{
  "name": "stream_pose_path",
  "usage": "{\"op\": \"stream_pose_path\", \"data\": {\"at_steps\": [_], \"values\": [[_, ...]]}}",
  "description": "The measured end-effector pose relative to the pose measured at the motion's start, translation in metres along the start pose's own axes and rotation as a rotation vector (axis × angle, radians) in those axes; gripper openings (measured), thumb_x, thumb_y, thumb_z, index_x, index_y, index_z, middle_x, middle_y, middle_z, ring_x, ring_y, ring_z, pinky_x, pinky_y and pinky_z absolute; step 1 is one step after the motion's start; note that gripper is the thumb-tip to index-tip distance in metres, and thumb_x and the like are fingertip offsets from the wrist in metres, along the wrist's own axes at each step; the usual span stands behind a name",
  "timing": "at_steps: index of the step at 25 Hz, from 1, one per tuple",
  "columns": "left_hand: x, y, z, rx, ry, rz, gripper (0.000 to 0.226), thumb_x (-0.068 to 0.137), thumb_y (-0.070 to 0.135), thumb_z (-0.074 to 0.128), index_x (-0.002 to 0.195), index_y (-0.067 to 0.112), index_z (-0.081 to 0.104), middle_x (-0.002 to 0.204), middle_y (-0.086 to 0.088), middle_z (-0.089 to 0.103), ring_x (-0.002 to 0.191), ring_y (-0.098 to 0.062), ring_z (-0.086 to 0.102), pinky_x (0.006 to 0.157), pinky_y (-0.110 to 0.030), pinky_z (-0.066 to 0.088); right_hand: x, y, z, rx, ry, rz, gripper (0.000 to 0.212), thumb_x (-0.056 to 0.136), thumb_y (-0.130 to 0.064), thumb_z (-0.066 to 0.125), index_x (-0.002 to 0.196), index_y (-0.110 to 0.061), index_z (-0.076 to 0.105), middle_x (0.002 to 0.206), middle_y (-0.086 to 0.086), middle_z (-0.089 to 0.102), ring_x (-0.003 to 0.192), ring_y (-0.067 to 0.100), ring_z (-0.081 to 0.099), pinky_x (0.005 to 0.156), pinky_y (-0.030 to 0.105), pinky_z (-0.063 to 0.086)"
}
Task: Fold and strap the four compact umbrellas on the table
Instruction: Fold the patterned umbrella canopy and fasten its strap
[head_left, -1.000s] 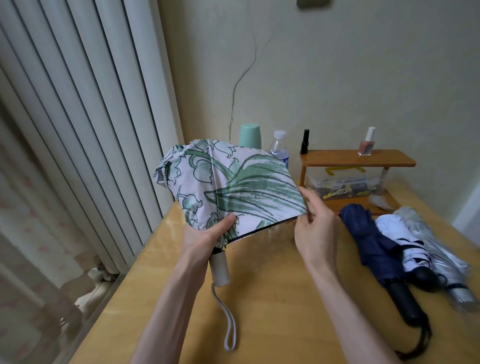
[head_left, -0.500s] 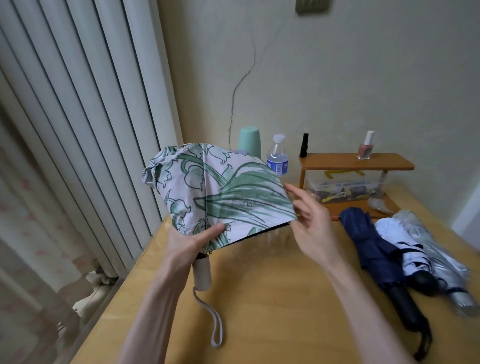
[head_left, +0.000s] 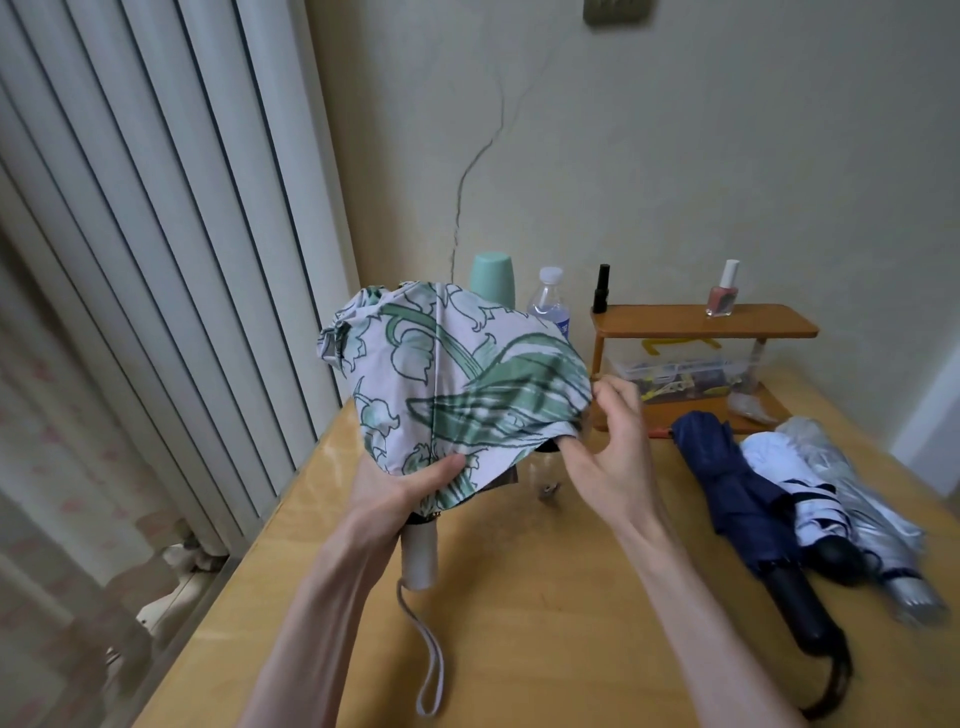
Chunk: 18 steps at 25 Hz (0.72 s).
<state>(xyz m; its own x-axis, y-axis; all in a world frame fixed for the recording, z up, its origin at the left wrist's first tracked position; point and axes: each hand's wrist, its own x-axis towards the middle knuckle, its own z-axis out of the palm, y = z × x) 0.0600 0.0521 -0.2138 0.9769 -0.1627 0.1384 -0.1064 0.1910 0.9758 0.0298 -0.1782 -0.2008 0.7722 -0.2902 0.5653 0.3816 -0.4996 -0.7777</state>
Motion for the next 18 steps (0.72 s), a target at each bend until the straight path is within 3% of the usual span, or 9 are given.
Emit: {"op": "stream_pose_path", "data": {"at_steps": [3,5,6,9,10,13,16,18], "values": [[0.000,0.003,-0.006,0.014,0.009,0.009,0.062,0.067,0.010,0.091,0.125,0.009,0.070,0.111,-0.005,0.081,0.101,-0.023,0.078,0.077,-0.025,0.060,0.000,-0.004,-0.012,0.183,-0.168,0.091,0.024,0.093,0.005,0.068,0.108,-0.012,0.062,0.099,-0.008,0.073,0.091,0.011,0.071,0.075,0.025,0.055],[-0.002,0.006,-0.013,0.001,0.005,-0.002,0.064,0.066,0.010,0.092,0.126,0.008,0.068,0.105,-0.004,0.081,0.090,-0.018,0.078,0.069,-0.023,0.059,0.004,-0.005,-0.020,0.208,-0.192,0.084,0.030,0.092,0.010,0.067,0.110,-0.014,0.065,0.101,-0.006,0.078,0.093,0.013,0.075,0.077,0.024,0.058],[-0.003,0.007,-0.017,-0.002,-0.003,-0.007,0.065,0.065,0.009,0.094,0.124,0.007,0.069,0.102,-0.003,0.081,0.086,-0.016,0.077,0.067,-0.022,0.058,0.005,-0.005,-0.022,0.194,-0.195,0.066,0.034,0.091,0.013,0.065,0.111,-0.014,0.067,0.101,-0.007,0.078,0.092,0.010,0.074,0.079,0.023,0.058],[-0.004,0.007,-0.024,-0.017,-0.021,-0.013,0.056,0.065,0.005,0.096,0.114,0.006,0.070,0.089,0.000,0.079,0.074,-0.013,0.074,0.061,-0.020,0.056,0.005,-0.005,-0.024,0.136,-0.144,0.054,0.044,0.086,0.023,0.058,0.111,-0.012,0.068,0.080,-0.022,0.073,0.061,-0.003,0.058,0.065,0.011,0.046],[-0.004,0.008,-0.023,-0.030,-0.017,-0.011,0.052,0.067,0.005,0.093,0.113,0.006,0.070,0.086,0.000,0.078,0.070,-0.012,0.073,0.059,-0.021,0.055,0.003,-0.005,-0.024,0.116,-0.089,0.039,0.043,0.086,0.022,0.059,0.111,-0.011,0.067,0.079,-0.021,0.072,0.060,-0.003,0.059,0.063,0.012,0.047],[-0.002,0.004,-0.014,-0.080,0.016,-0.001,0.050,0.070,0.005,0.082,0.118,0.004,0.067,0.085,-0.001,0.076,0.068,-0.013,0.071,0.057,-0.023,0.055,-0.004,-0.010,-0.017,0.013,0.073,-0.044,0.035,0.087,0.002,0.060,0.109,-0.025,0.059,0.099,0.002,0.072,0.077,0.013,0.070,0.062,0.036,0.058],[0.002,-0.004,-0.004,-0.132,0.047,0.006,0.049,0.080,-0.005,0.078,0.126,0.004,0.065,0.098,-0.006,0.077,0.083,-0.019,0.074,0.065,-0.026,0.059,-0.002,-0.012,-0.011,0.085,0.056,-0.018,0.051,0.088,0.014,0.057,0.111,-0.032,0.055,0.115,0.008,0.067,0.096,0.012,0.068,0.074,0.021,0.055],[0.004,-0.009,0.001,-0.139,0.067,-0.004,0.047,0.084,-0.008,0.075,0.128,0.005,0.065,0.107,-0.009,0.078,0.093,-0.023,0.074,0.070,-0.029,0.061,0.002,-0.011,-0.013,0.127,0.033,-0.003,0.062,0.085,0.019,0.056,0.118,-0.033,0.060,0.120,0.001,0.069,0.113,0.017,0.066,0.091,0.029,0.054]]}}
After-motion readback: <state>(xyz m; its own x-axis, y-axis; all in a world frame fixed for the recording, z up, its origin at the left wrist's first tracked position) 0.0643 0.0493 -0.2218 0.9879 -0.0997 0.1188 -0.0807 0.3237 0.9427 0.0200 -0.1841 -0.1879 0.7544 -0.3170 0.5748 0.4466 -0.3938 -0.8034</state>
